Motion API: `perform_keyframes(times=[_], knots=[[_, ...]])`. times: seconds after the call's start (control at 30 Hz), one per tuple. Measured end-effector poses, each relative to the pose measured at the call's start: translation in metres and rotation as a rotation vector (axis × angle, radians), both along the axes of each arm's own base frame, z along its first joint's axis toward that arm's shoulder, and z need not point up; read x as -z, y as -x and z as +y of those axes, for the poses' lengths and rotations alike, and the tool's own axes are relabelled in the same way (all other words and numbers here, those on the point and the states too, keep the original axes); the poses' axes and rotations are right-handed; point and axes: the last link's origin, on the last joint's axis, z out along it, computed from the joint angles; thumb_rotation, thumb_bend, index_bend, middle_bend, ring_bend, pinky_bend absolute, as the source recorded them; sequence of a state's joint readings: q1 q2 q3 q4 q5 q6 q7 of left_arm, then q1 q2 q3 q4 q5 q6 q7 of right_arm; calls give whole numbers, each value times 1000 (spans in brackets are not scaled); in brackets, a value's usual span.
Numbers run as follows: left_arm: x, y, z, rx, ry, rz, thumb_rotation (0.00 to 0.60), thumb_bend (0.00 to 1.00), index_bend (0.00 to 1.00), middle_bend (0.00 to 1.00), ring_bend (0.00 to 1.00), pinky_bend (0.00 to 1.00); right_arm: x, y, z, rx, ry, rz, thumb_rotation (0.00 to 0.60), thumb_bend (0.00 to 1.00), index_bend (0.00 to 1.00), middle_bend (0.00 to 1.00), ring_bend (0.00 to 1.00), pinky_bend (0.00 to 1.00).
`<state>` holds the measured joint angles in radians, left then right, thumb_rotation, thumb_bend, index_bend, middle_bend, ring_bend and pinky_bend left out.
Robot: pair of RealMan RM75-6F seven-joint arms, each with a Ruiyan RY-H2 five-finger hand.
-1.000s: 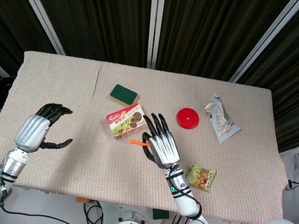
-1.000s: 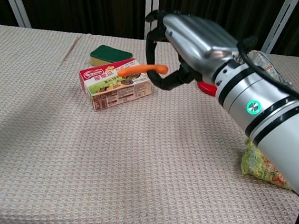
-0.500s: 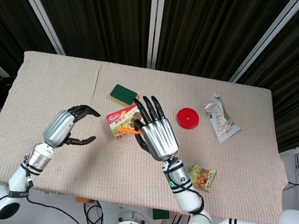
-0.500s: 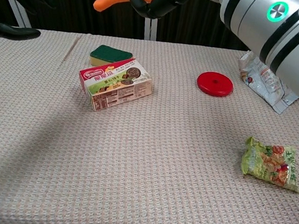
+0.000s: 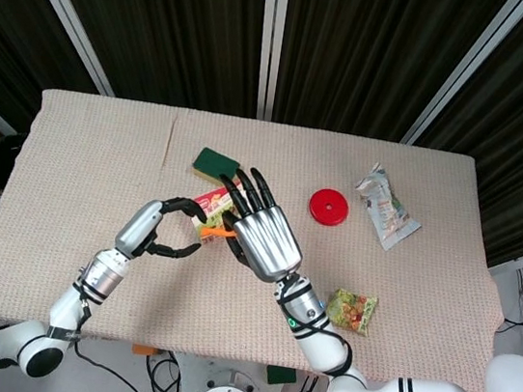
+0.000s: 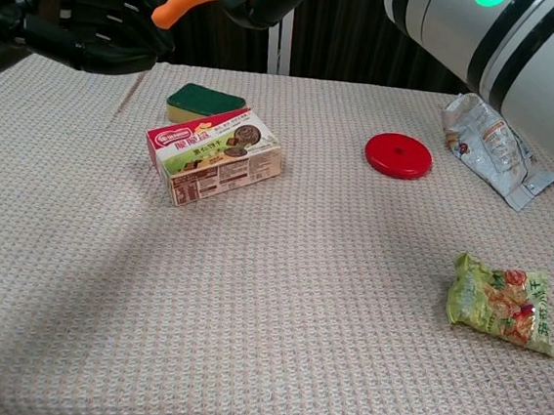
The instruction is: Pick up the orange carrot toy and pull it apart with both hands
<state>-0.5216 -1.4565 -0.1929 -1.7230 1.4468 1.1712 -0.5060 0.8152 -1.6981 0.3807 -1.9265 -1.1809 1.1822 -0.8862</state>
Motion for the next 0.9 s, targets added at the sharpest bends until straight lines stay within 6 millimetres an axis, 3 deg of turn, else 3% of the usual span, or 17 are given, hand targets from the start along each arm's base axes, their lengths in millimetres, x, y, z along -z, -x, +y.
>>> perform_keyframes(times=[0.57,0.9], knots=[[4,1,0,-23,11,-27,600,298,511,450,378,362,11,0,-4,8,-8,14,600,390,634,58,0,0],[9,1,-1,-17,26,-5,600,300,506,450,378,360,15,-2,-4,9,-13,12,600,390,634,58,0,0]])
